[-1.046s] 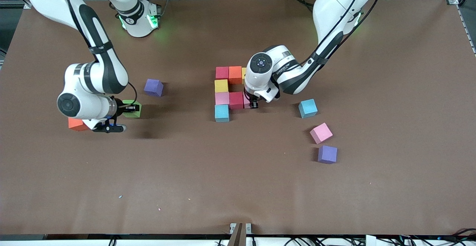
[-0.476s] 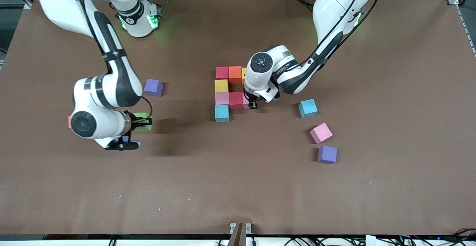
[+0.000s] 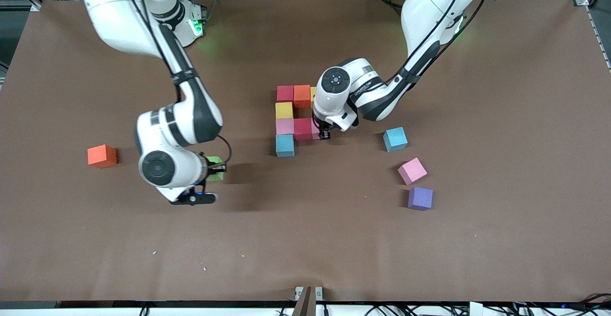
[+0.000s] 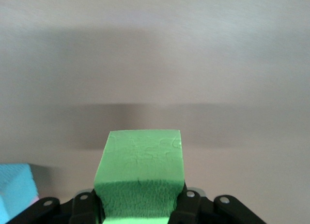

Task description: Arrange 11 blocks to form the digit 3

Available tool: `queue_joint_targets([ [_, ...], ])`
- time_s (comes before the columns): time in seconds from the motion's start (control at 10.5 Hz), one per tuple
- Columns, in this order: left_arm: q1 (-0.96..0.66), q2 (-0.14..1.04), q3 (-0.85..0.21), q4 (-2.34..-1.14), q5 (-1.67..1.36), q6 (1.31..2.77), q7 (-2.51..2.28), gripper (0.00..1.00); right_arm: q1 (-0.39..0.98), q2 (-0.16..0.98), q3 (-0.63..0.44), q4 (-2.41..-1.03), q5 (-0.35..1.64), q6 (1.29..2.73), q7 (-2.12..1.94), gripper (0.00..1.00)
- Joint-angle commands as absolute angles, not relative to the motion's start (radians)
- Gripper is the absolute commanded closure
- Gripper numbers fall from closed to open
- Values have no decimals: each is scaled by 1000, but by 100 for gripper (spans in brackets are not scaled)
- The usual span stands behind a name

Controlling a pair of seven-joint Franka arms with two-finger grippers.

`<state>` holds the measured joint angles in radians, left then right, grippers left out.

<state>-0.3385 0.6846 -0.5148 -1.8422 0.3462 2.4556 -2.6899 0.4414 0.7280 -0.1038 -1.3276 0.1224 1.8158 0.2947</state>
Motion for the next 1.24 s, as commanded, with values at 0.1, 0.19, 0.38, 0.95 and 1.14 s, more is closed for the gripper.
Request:
queue_joint_targets([
  [0.1,-342,687,-515,-1839,371,2471,-2691,0,477,879,-95,-1132,226,1843,446,92],
  [0.19,-338,684,-515,-1838,371,2471,-2694,0,477,894,-84,-1120,297,1889,486,92],
  [0.38,-331,673,-515,-1838,371,2468,-2695,0,479,936,-69,-1074,318,1891,511,93],
  [0.95,-325,540,-538,-1841,364,2358,-2683,0,549,1009,-69,-1025,316,1945,558,93],
  [1.14,-295,493,-540,-1855,364,2332,-2581,0,580,1028,-78,-1025,305,1944,560,93],
])
